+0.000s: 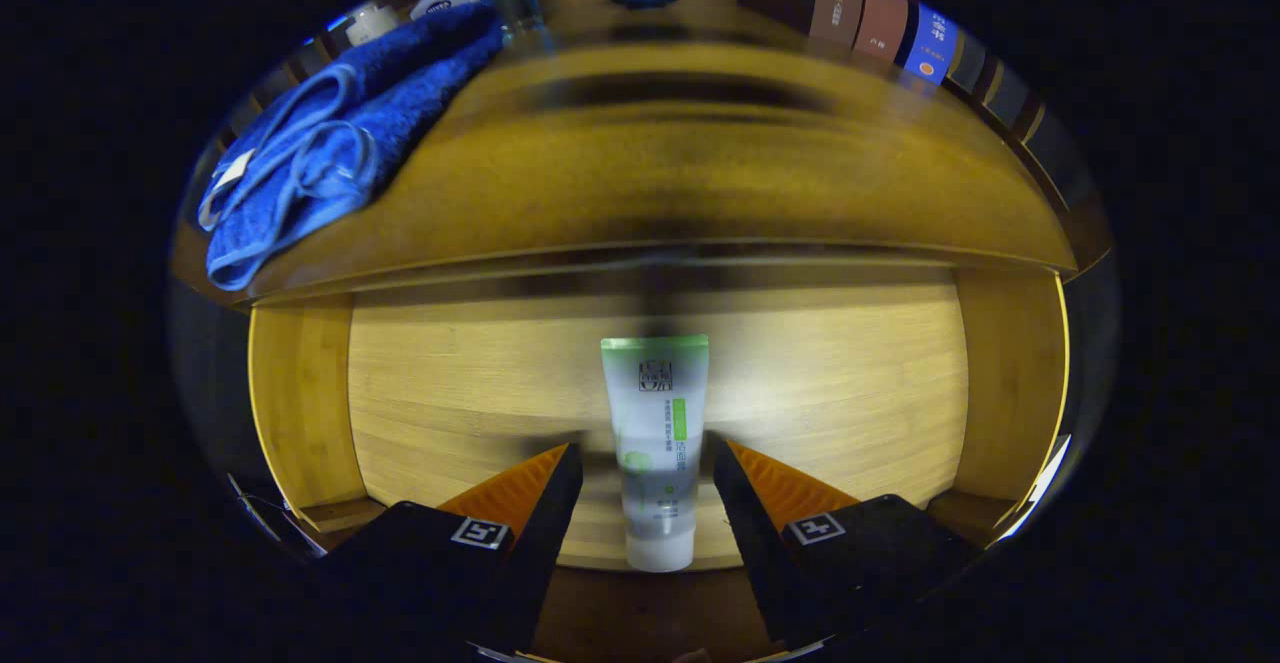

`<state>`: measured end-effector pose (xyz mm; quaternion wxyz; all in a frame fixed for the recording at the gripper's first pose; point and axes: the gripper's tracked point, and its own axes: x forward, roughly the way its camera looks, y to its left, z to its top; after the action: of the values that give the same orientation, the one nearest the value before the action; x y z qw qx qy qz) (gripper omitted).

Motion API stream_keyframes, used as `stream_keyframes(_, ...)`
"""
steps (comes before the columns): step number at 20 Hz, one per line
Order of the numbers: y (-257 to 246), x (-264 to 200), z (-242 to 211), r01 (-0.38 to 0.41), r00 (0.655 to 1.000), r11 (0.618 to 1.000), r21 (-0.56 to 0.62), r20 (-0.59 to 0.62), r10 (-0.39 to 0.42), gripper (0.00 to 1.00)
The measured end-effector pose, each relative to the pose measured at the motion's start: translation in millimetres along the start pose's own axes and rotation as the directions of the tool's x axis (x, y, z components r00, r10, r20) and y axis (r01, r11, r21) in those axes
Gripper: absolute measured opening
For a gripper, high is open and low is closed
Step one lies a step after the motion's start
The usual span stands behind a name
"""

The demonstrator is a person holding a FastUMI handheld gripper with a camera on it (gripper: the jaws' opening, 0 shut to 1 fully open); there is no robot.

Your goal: Pull open the drawer, take out the items inside it, and place them on the countertop above the cabinet.

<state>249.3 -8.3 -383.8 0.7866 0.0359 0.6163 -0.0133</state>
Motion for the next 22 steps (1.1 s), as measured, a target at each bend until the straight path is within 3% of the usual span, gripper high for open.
stream_keyframes(1, 1, 3, 0, -0.002, 1.0, 1.0, -0.006, -0.006, 0.002, 0.85)
stream_keyframes(3, -7, 11, -7, 0.029, 0.999, 0.998, -0.052, -0.029, -0.031, 0.75)
stream_keyframes(6, -10, 9, -3, 0.051, 0.999, 0.996, -0.08, 0.008, -0.05, 0.48)
stream_keyframes(8, -8, 8, -8, 0.046, 0.999, 0.996, -0.082, 0.002, -0.046, 0.47)
stream_keyframes(12, 6, -5, -24, -0.043, 0.998, 0.999, 0.01, -0.053, 0.044, 0.47)
stream_keyframes(16, 2, -28, -21, -0.024, 0.999, 1.0, -0.012, -0.021, 0.024, 0.47)
stream_keyframes(22, -3, -81, -9, -0.054, 0.998, 0.999, 0.009, 0.016, 0.054, 0.47)
